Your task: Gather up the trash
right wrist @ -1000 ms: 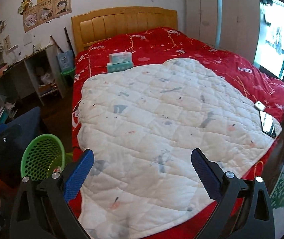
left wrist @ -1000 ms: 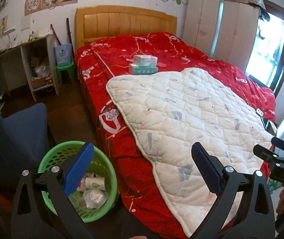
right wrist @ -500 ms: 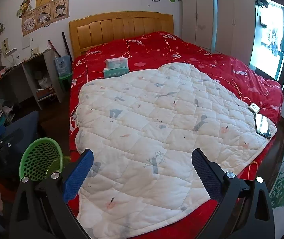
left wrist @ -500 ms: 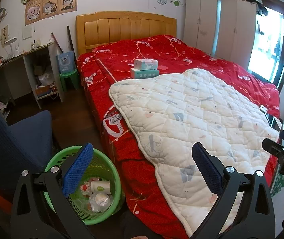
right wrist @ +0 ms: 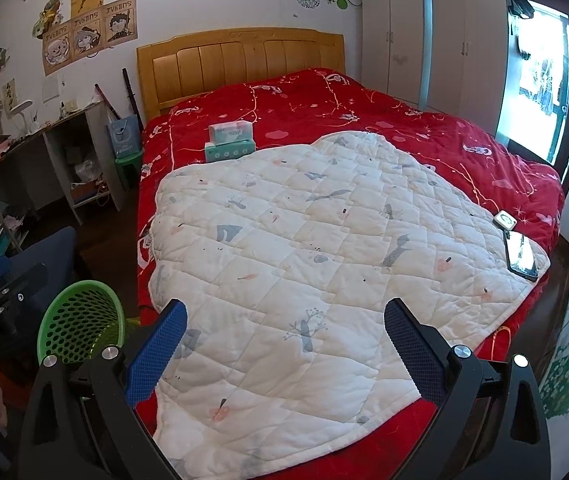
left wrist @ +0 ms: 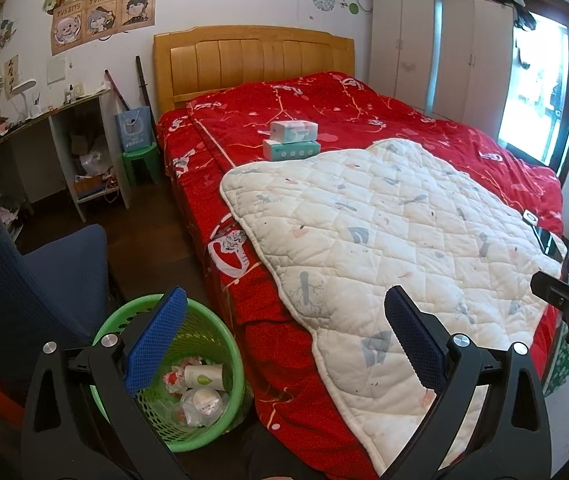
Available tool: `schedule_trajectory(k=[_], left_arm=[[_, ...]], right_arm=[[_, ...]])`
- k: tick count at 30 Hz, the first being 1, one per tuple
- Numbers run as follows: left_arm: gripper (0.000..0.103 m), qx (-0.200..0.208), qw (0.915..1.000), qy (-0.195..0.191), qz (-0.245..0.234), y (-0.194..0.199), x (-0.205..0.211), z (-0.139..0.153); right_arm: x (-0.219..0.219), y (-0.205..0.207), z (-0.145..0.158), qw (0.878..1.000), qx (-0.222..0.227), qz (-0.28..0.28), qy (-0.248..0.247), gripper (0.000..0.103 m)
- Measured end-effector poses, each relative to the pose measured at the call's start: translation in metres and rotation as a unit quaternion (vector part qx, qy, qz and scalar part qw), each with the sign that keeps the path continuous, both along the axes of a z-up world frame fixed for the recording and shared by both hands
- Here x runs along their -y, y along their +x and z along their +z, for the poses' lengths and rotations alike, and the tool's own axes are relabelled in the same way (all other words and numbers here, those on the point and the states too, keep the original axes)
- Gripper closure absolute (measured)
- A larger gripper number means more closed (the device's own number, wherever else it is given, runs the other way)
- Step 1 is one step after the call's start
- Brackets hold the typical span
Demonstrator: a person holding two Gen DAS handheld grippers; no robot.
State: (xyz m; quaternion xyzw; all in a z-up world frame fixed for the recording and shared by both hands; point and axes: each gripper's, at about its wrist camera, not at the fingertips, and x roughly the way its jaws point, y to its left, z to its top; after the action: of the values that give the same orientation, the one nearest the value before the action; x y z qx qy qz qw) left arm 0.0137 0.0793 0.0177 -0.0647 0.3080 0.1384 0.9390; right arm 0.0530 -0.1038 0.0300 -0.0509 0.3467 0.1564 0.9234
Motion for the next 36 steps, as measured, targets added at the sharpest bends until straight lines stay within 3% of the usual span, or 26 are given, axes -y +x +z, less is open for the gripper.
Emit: schedule_trajectory(k=[36], left_arm=[[0.005,-0.003,1.0,-0.001,0.003,0.0017,-0.0047,-0.0022]], right_arm=[[-0.001,0.0014,0.0034,1.0,-0.003,0.0,-0.002,0.007]])
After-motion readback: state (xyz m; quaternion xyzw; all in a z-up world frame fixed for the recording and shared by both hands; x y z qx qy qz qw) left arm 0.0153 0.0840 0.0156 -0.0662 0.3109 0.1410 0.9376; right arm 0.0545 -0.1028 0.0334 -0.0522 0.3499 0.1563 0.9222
